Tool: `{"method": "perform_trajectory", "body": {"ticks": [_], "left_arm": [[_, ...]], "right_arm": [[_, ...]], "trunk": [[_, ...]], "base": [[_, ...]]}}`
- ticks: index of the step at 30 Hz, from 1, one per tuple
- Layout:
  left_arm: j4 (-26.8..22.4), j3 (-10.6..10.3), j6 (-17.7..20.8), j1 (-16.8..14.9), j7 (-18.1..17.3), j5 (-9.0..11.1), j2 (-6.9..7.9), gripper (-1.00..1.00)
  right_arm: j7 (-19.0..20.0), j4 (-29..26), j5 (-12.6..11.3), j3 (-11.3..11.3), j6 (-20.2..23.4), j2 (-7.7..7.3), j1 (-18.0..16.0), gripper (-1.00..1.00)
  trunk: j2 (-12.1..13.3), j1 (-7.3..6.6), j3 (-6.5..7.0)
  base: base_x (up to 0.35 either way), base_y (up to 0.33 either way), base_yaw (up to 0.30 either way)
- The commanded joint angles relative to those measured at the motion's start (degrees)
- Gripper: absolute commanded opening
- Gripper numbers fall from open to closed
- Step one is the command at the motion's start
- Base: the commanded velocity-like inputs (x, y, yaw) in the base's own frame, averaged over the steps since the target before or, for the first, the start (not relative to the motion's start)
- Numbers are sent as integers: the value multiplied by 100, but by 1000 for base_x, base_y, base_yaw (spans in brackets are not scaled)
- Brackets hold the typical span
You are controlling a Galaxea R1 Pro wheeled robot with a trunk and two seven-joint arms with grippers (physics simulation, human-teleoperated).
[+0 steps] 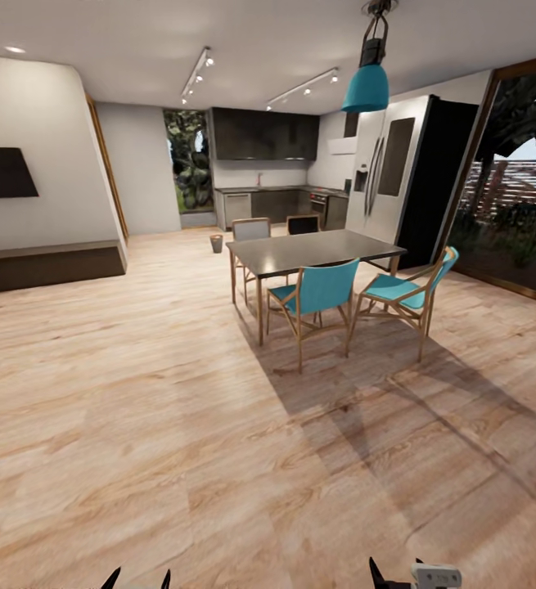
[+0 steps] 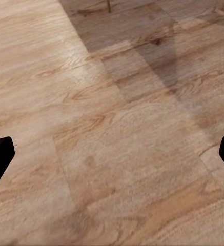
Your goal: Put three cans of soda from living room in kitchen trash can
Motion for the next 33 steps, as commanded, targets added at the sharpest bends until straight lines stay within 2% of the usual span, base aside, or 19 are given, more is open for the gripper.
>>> {"method": "perform_trajectory", "body": {"ticks": [1, 7, 20, 33], "left_arm": [[0, 0, 0, -1, 2, 0, 0, 100], [0, 0, 0, 0, 0, 0, 0, 100], [2, 1, 0, -3, -6, -7, 3, 100], [3, 9, 0, -5, -7, -13, 9, 100]], "right_arm": [[0, 0, -1, 22, 0, -2, 0, 100], [-7, 7, -2, 125, -2, 6, 0, 100], [-9, 10, -4, 142, -2, 7, 0, 100], [-9, 17, -4, 142, -2, 7, 0, 100]], "trunk": [[0, 0, -1], [0, 0, 23], [0, 0, 87], [0, 0, 89]], "base": [[0, 0, 54], [0, 0, 20], [0, 6, 1], [13, 219, 0]]}}
